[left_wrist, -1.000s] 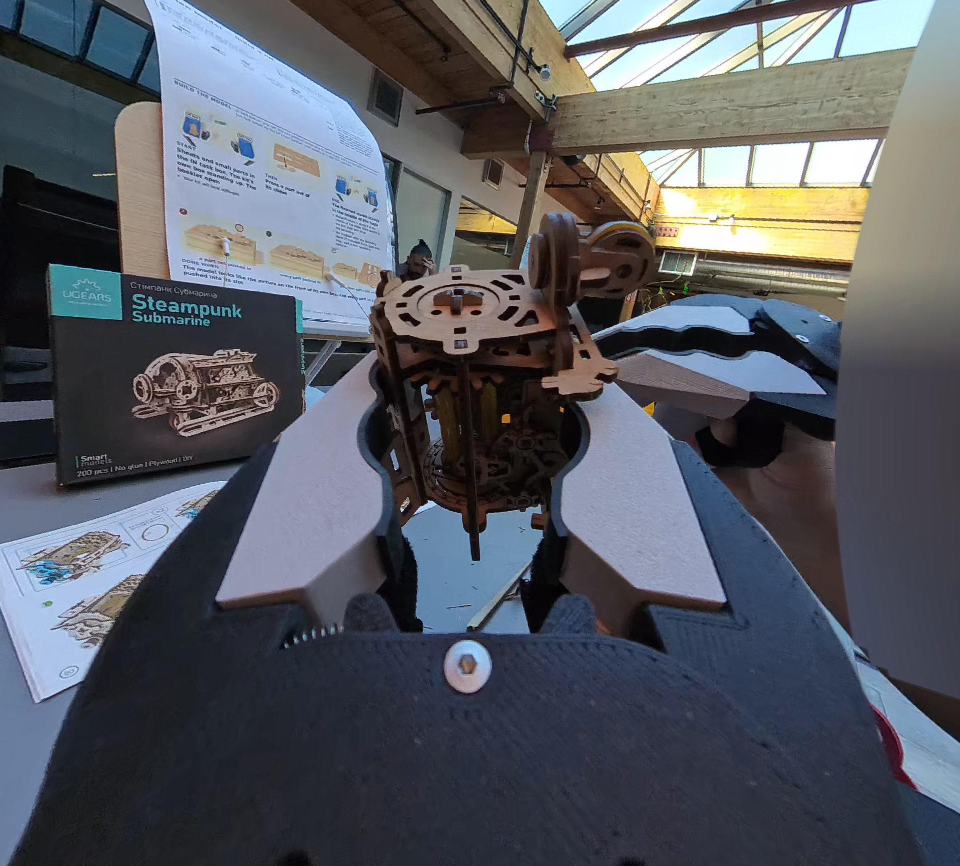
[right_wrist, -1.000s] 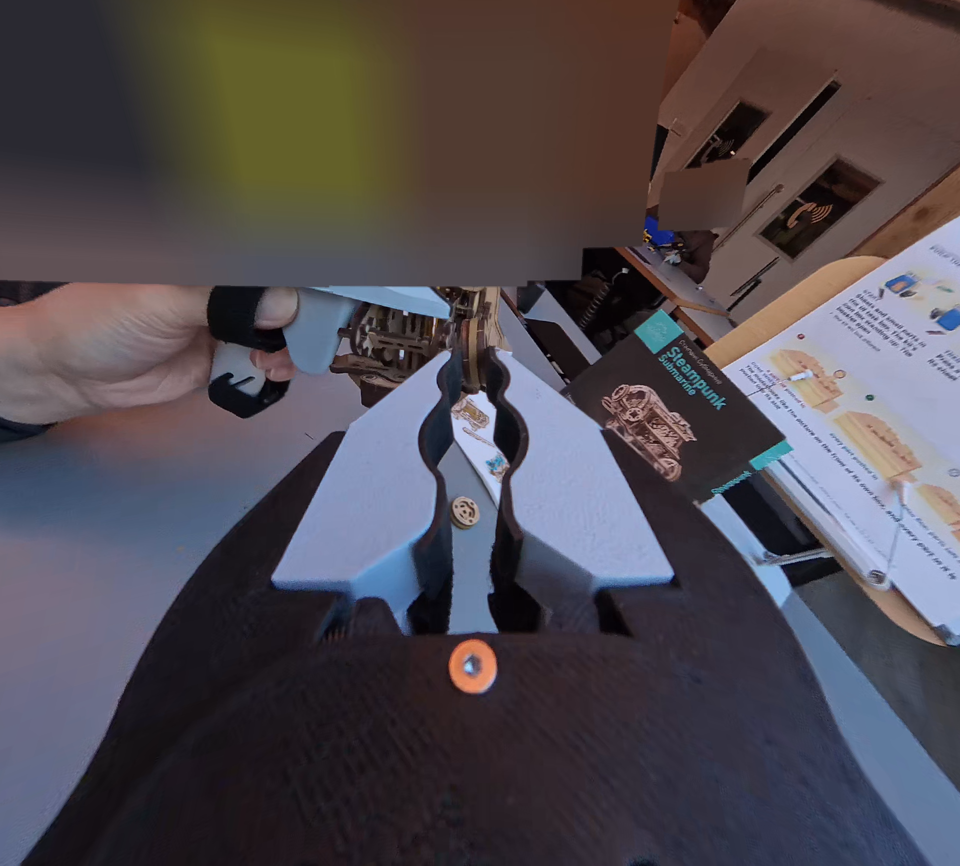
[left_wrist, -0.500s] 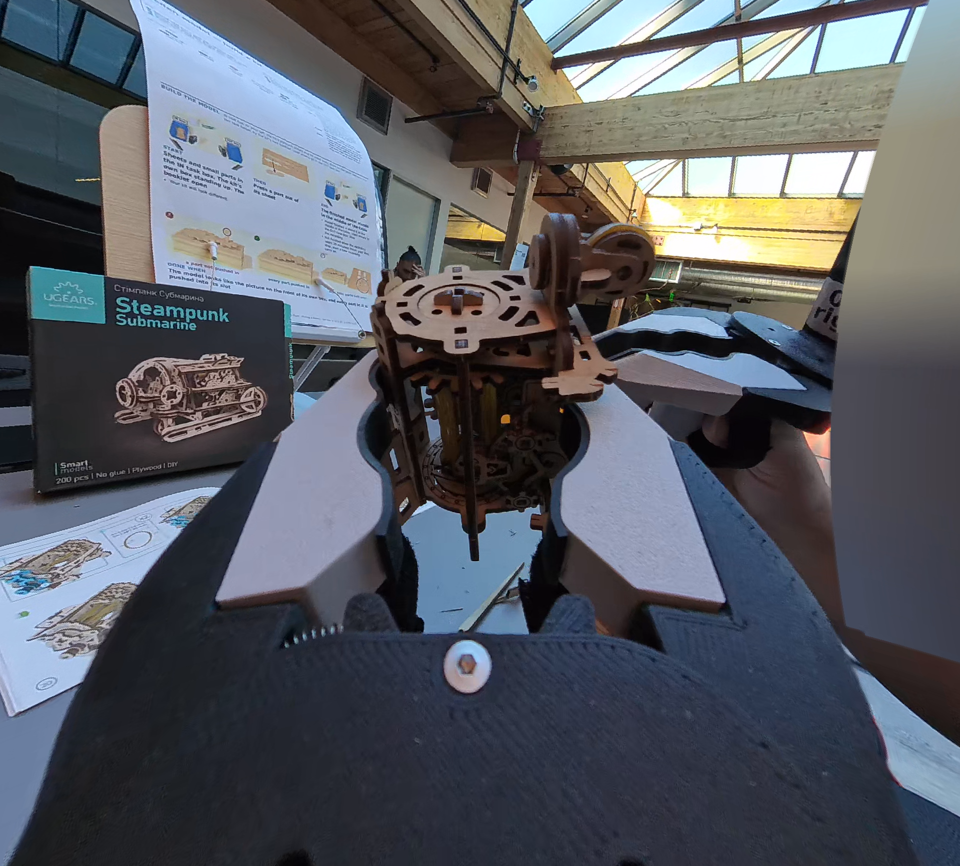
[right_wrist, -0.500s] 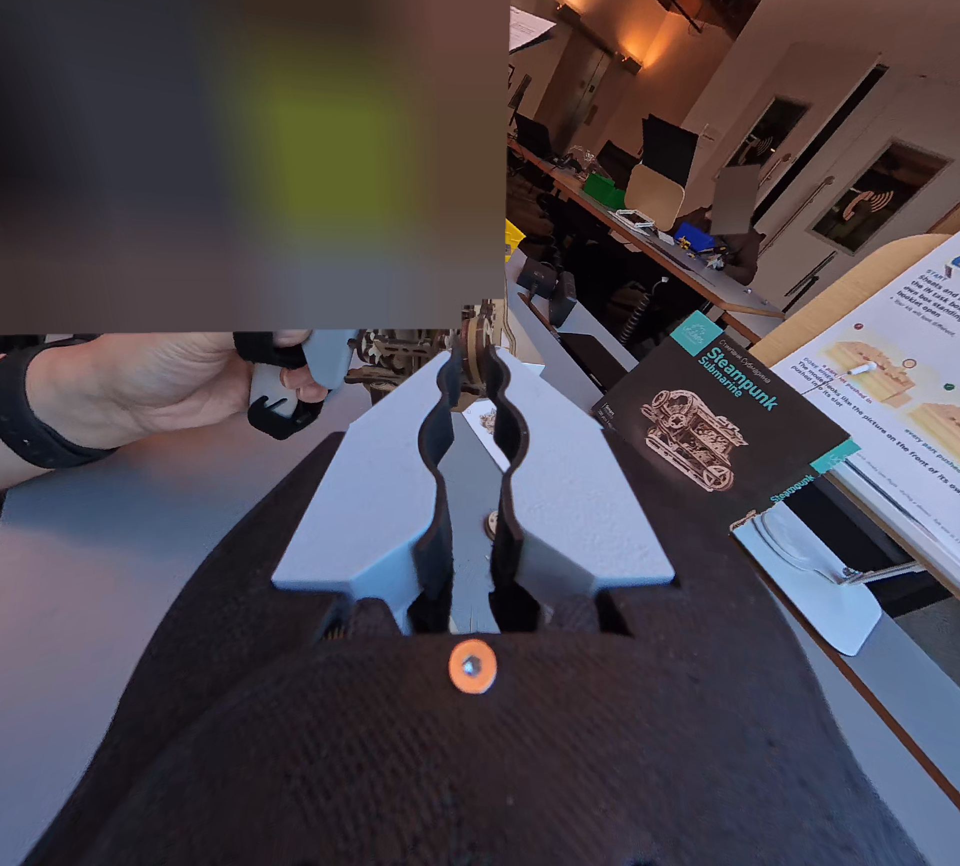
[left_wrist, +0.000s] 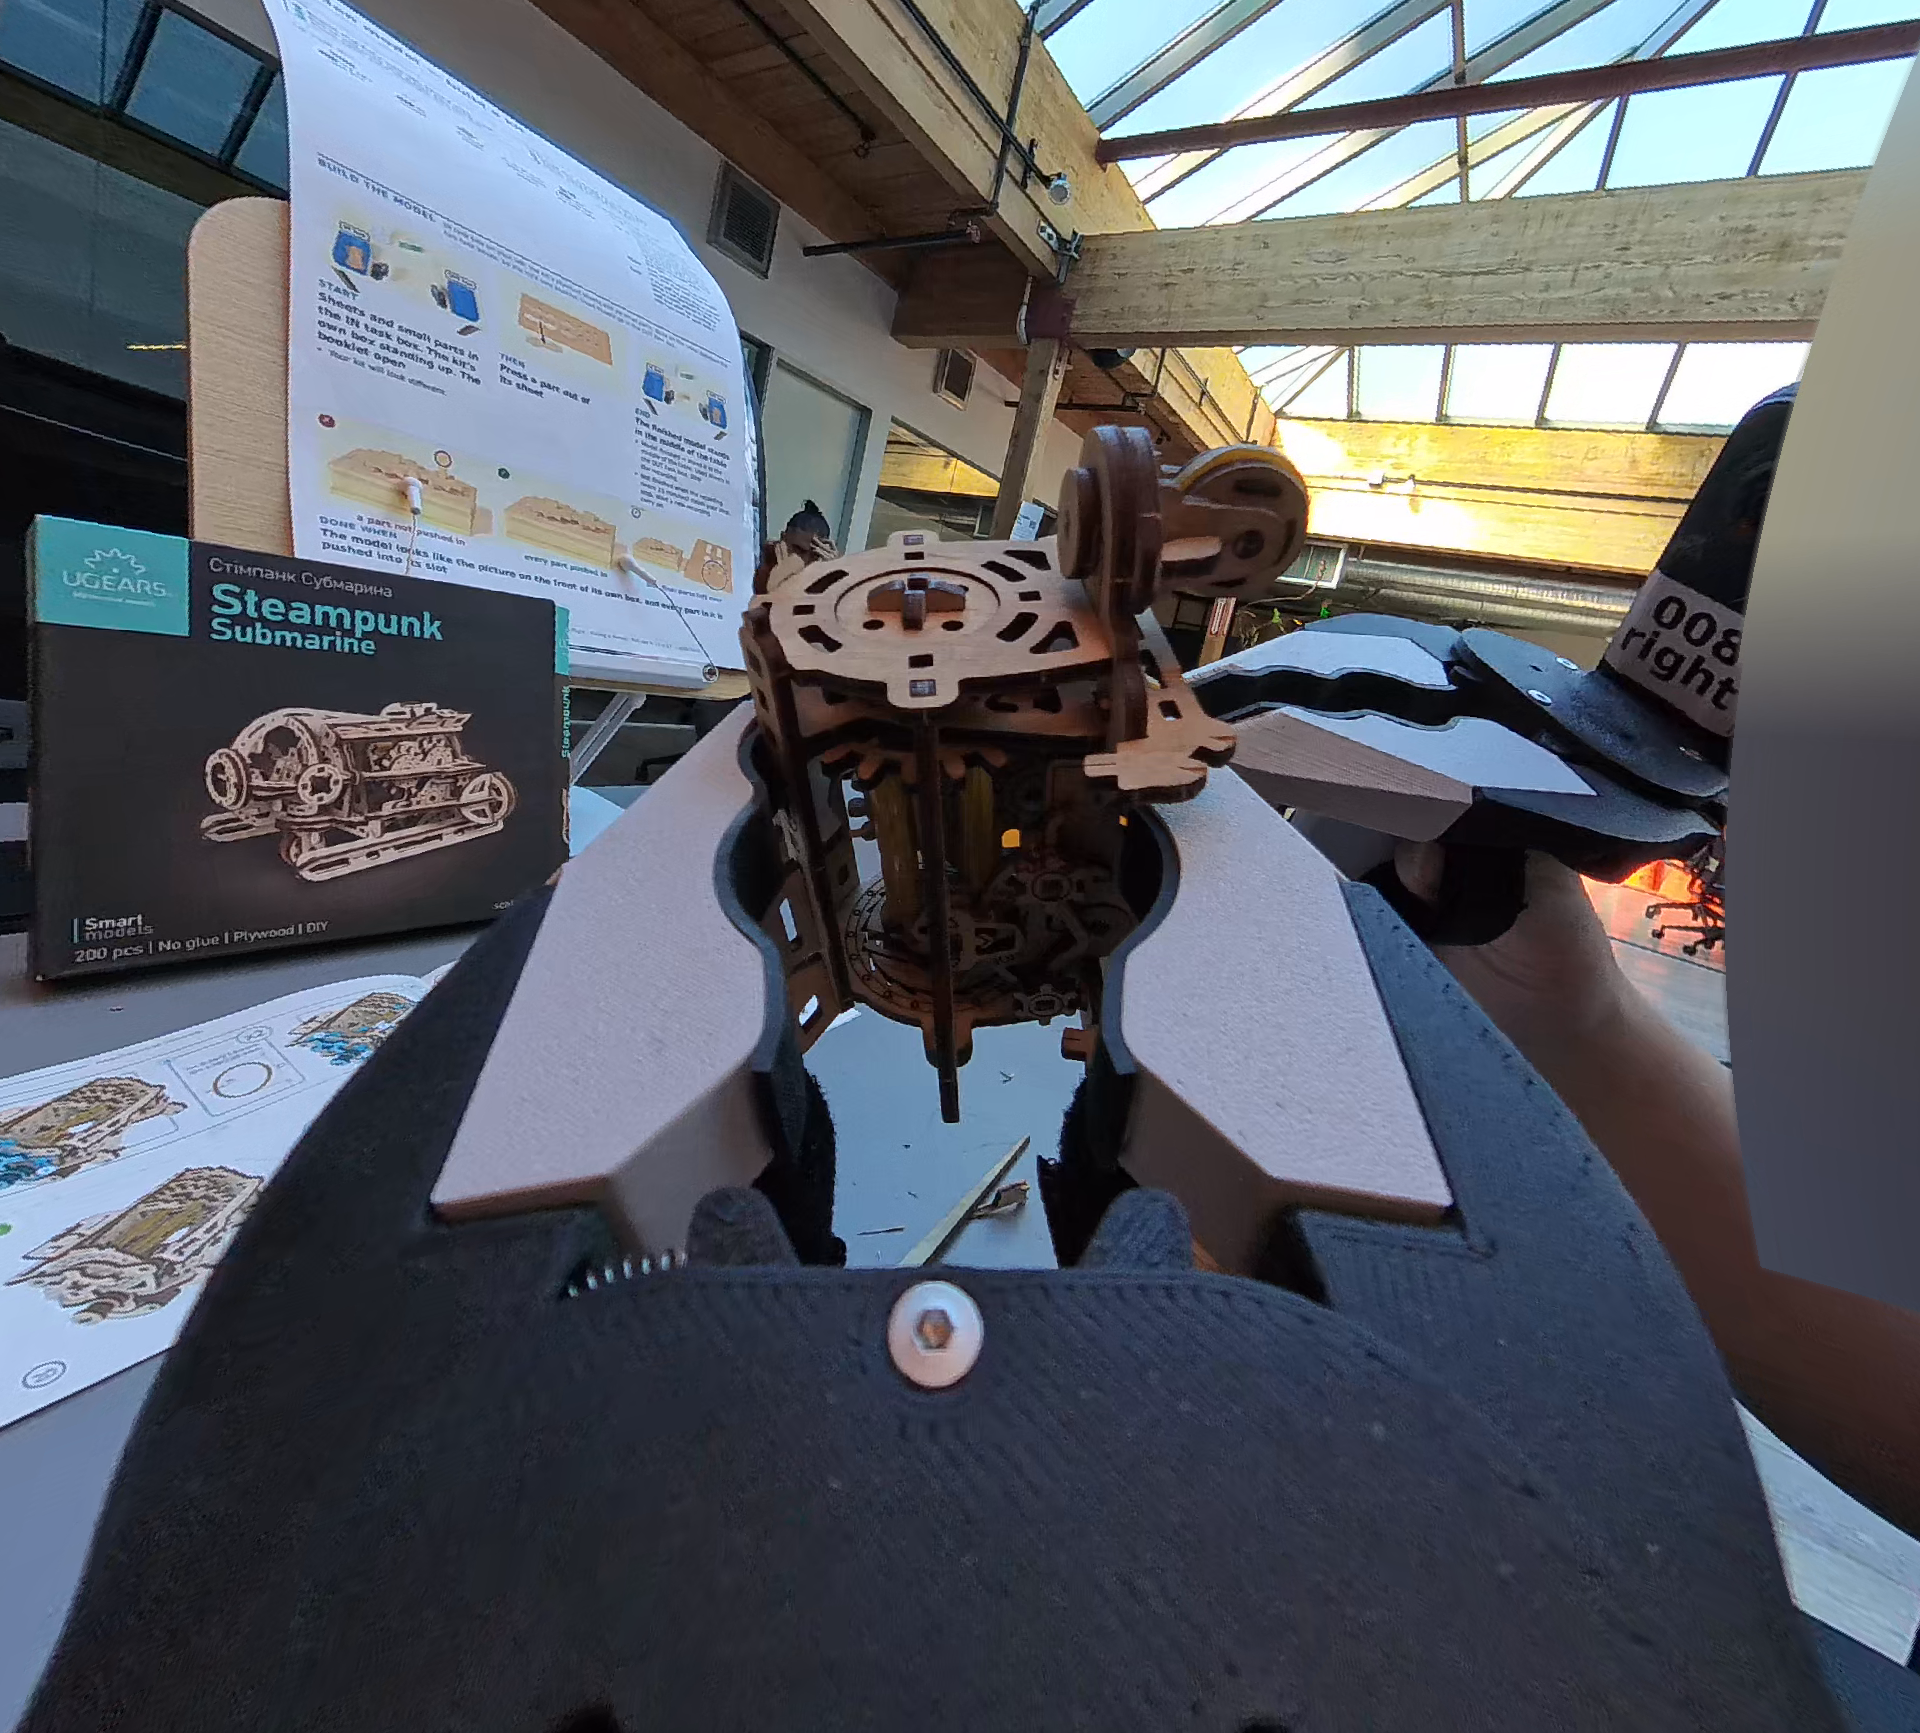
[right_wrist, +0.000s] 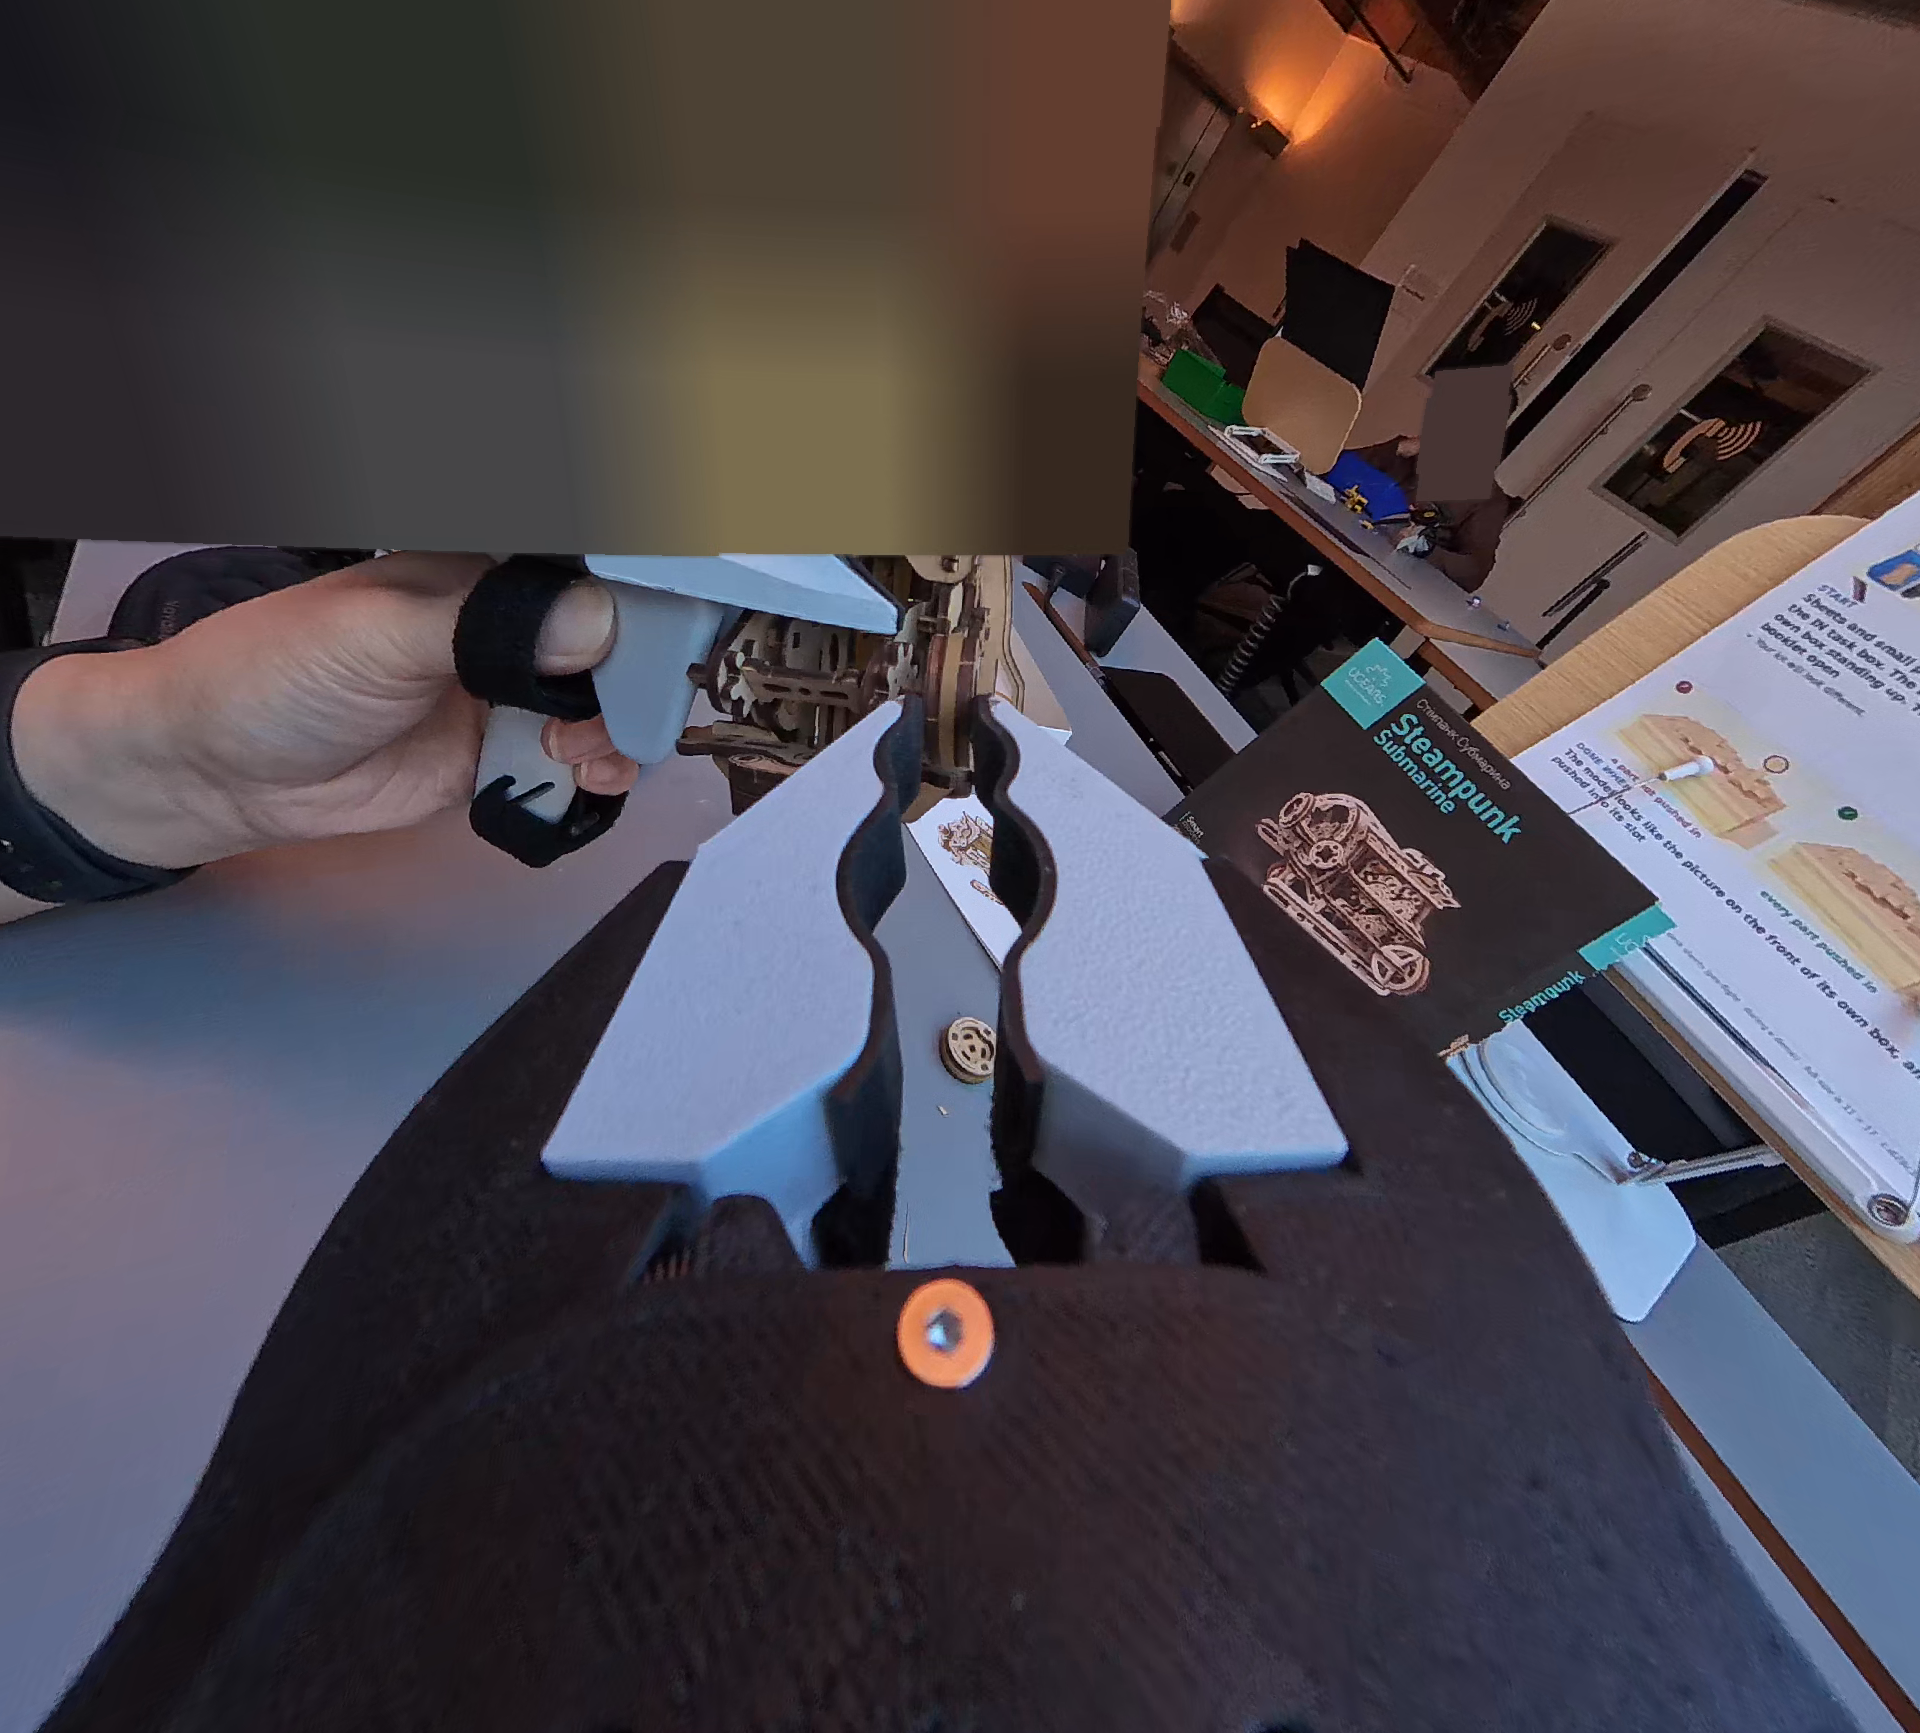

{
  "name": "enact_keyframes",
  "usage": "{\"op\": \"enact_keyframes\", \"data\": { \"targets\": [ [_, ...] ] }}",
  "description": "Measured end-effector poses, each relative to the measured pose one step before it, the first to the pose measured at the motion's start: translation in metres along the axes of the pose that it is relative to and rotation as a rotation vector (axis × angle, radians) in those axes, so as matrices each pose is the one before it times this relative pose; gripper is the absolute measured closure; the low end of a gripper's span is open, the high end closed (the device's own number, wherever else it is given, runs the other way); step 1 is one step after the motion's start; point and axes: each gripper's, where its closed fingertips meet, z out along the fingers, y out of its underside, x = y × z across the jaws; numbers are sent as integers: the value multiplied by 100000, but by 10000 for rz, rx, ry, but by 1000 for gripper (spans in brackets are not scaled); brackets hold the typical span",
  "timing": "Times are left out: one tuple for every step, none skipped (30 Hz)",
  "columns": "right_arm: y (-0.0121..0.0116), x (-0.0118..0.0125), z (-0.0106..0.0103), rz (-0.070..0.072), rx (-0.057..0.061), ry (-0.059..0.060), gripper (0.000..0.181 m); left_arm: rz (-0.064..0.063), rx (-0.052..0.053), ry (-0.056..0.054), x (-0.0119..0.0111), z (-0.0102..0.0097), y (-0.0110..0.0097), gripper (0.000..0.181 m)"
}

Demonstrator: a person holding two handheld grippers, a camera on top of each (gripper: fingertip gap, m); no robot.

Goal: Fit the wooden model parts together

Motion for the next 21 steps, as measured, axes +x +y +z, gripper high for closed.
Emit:
{"op": "enact_keyframes", "data": {
  "targets": [
    [16,-10,3,-6,-27,0,173,-6,1,-4,1,-1,21,118],
    [4,-3,2,3,-20,-2,173,-3,4,-1,3,-12,11,118],
    [1,-14,3,9,-14,2,173,0,4,-1,3,-8,2,118],
    [22,-16,19,-7,-24,-5,173,7,1,-4,-10,1,-1,118],
    [28,-47,23,-12,-30,-27,173,5,-2,-1,3,-8,2,118],
    [13,-22,30,12,-19,-15,173,2,14,1,14,-3,-22,118],
    [-27,15,10,40,6,9,173,9,20,12,39,0,-27,118],
    [-47,-21,-11,38,28,-27,173,7,7,12,29,-4,-21,118],
    [15,10,6,17,-13,-14,173,2,11,12,15,-9,-12,118],
    [-3,6,4,4,-10,-4,173,-13,-1,21,25,-1,-1,118],
    [2,-15,13,5,-1,-11,173,-6,5,14,28,-7,1,118],
    [33,-45,31,-2,-17,-23,173,3,8,25,49,9,-17,118],
    [67,-32,42,-12,-41,-8,173,14,8,21,55,-2,-5,118],
    [41,7,43,-20,-31,18,173,37,4,0,34,10,-11,118],
    [51,-8,15,30,-39,-10,173,35,-21,-12,-12,-11,27,118],
    [-11,-3,-19,62,-16,-19,174,24,-5,-3,7,-4,14,118],
    [-81,-33,-46,60,35,-30,174,15,23,18,57,2,-28,118],
    [-91,-50,-61,32,43,-37,174,14,38,31,63,-17,-56,118],
    [-116,-36,-48,-4,70,17,174,45,40,28,77,-10,-80,118],
    [-58,-14,-22,-54,44,65,174,71,35,6,56,-13,-68,118],
    [-4,-19,-3,-100,12,110,174,101,12,-22,28,-4,-53,118]
  ]
}}
